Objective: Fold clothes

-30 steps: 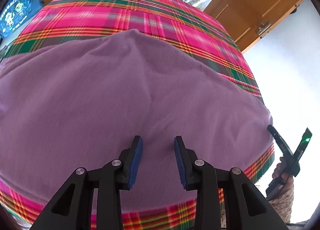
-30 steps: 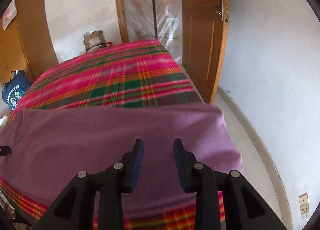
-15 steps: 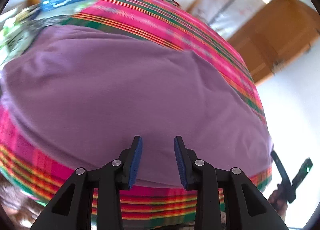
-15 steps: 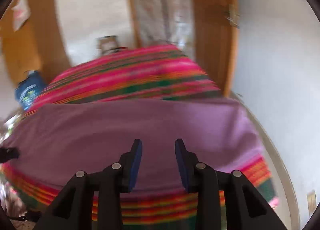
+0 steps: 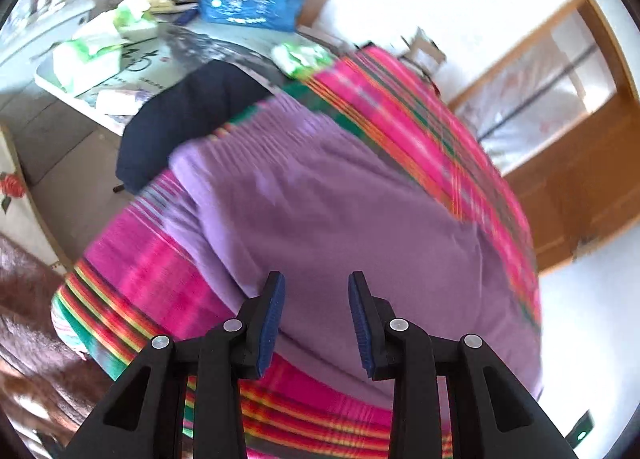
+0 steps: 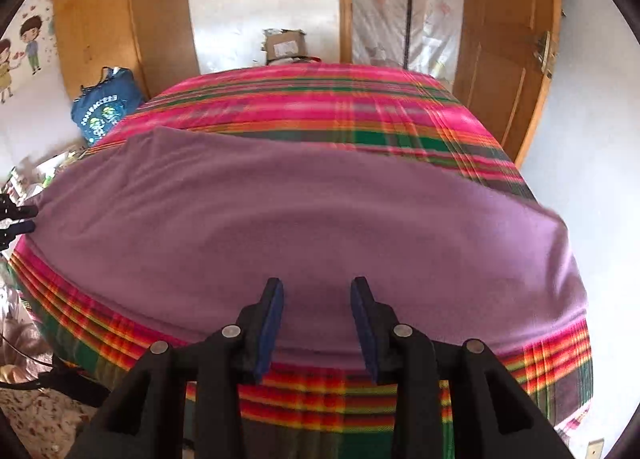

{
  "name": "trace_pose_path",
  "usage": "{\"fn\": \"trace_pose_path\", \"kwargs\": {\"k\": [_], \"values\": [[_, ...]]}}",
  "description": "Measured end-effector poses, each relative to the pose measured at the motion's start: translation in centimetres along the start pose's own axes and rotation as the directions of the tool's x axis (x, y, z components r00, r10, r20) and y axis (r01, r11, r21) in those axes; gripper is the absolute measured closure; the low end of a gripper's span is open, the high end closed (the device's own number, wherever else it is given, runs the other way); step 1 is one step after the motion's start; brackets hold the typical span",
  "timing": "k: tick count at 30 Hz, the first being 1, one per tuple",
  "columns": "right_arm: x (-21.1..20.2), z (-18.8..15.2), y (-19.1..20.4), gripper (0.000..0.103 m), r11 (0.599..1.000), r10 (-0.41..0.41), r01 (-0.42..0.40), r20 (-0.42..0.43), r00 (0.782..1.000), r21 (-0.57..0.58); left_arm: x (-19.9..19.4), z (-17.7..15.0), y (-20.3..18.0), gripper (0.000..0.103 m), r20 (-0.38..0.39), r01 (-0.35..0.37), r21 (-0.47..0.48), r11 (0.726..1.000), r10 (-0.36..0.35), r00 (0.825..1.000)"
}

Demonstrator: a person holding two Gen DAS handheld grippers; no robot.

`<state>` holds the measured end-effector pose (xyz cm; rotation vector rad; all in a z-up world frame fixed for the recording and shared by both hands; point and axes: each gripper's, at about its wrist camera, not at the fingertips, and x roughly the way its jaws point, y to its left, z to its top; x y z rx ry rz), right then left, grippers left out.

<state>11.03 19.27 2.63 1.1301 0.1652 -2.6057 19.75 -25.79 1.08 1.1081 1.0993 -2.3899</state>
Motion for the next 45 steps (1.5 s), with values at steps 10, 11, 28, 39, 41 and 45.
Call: {"fn": "trace_pose_path", "kwargs": {"k": [10, 11, 28, 39, 41, 45], "values": [[2.0, 2.3, 6.3, 0.066, 0.985, 0.109, -0.109, -0.011, 0.994, -0.133, 0.6, 8.3, -2.9, 0.056, 0.063, -0.063, 0.145, 0.987, 0.054, 0.997], [2.2, 2.4, 6.7, 0.066, 0.983, 0.118, -0.119, -0.015, 0.993, -0.140, 1.4, 8.8, -3.3, 0.056, 0.050, -0.078, 0.168, 0.983, 0.071, 0.996], [4.3, 3.5, 8.1, 0.066, 0.985, 0.118, -0.125, -0.060, 0.991, -0.120, 8.4, 12.0, -4.2, 0.056, -0.180, -0.097, 0.244, 0.965, 0.144, 0.973], [5.4, 4.4, 8.5, 0.066, 0.988, 0.106, -0.114, -0.075, 0.992, -0.108, 8.7, 11.5, -4.5, 0.057, -0.261, -0.014, 0.252, 0.968, 0.082, 0.962], [5.4, 4.5, 8.7, 0.066, 0.987, 0.108, -0.115, -0.073, 0.992, -0.110, 8.5, 11.9, -3.6, 0.057, -0.255, 0.006, 0.206, 0.979, 0.048, 0.966], [5.7, 4.7, 8.9, 0.066, 0.987, 0.104, -0.112, -0.077, 0.992, -0.111, 8.9, 12.8, -2.6, 0.057, -0.264, 0.073, 0.123, 0.990, -0.038, 0.964]]}}
